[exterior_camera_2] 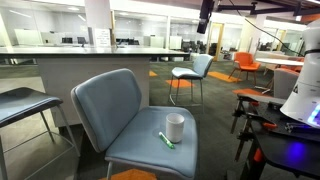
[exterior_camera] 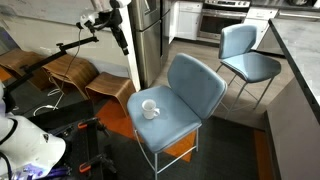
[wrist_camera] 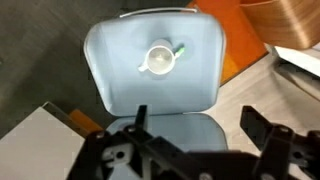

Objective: Put the marker in the cup

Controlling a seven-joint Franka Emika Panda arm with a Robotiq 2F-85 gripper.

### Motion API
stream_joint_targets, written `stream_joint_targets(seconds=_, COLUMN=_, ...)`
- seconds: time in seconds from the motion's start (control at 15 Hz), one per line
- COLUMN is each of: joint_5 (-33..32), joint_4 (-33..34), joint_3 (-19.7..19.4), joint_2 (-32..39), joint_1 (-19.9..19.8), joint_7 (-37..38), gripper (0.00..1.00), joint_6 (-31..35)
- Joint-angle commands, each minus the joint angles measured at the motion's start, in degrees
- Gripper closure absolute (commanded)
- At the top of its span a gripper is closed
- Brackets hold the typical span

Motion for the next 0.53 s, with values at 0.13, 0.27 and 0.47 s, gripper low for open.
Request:
stream_joint_targets(seconds=0.13, joint_5=-1.3, joint_4=8.83, joint_3=2.8, joint_2=14.05, joint_1=1.07, joint_7=15.76, gripper=0.0, joint_6=-3.39)
stream_joint_targets(seconds=0.27, joint_5=-2.31, joint_4=11.97, joint_3=3.59, joint_2=20.12, joint_1=2.63, joint_7=25.02, gripper=0.0, joint_6=-1.98)
stream_joint_targets(seconds=0.47, joint_5=-5.16, joint_4=16.77, joint_3=2.45, joint_2=29.01, joint_1=6.93, joint_7=39.18, gripper=0.0, joint_6=-0.01)
